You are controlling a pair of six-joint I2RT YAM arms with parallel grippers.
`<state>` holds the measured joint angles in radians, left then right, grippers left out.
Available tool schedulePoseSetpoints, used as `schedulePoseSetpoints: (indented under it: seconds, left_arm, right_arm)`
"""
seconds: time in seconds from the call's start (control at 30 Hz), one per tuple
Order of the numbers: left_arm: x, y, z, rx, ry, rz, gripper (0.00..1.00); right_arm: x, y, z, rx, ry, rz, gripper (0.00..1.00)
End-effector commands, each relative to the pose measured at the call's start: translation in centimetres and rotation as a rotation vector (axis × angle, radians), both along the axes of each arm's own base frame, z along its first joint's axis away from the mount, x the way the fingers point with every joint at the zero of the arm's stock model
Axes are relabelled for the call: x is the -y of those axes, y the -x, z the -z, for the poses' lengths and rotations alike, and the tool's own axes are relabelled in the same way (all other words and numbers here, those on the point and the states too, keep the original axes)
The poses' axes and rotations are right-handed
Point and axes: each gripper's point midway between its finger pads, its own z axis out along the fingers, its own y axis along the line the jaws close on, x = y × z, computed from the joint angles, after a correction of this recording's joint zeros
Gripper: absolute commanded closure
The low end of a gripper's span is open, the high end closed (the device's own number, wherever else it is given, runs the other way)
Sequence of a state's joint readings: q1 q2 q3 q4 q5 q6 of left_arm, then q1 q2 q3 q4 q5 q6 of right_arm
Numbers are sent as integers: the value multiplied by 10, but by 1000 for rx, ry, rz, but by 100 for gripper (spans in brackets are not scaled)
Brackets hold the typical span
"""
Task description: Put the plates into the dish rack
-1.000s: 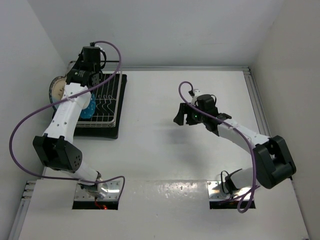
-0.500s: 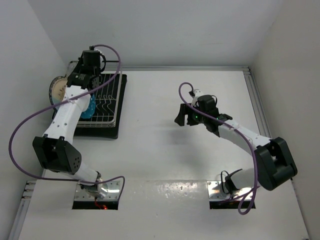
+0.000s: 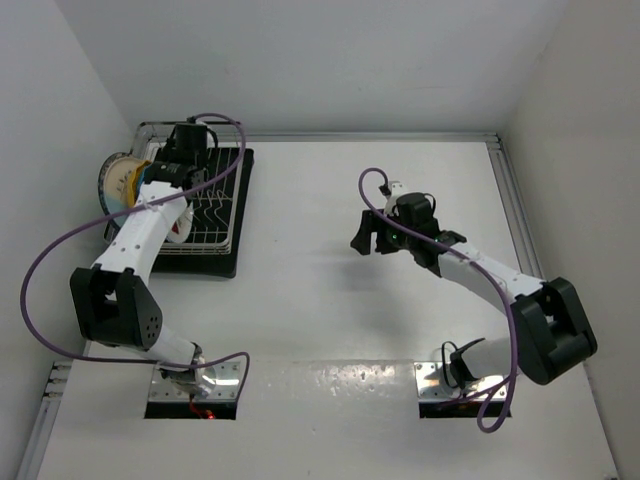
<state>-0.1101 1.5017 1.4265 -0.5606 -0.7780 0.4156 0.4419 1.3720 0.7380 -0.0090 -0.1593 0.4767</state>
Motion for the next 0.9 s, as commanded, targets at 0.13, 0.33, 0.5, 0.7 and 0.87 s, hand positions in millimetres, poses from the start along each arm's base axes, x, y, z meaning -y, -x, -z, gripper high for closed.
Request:
schedulePoseSetpoints:
  seconds: [0.13,0.33,0.5,0.7,0.87]
  left_arm:
    - [1,2,-7,101,61,-5,93]
    - [-2,0,-13,106,61,-15,62]
    - [12,-5,-34,116,132,72,37]
    - [45,-12,-78,191,289,231,30]
    - [77,20,-89,150,322,461,29]
  right_arm:
    - [-4,-1,-14,62,-15,-14,26]
    - [1,1,-17,80,-13,-9,26]
    - [3,2,-18,77,-20,4,23]
    - [10,4,-18,68,-35,24,19]
    - [28,3,-24,97,-22,72,6]
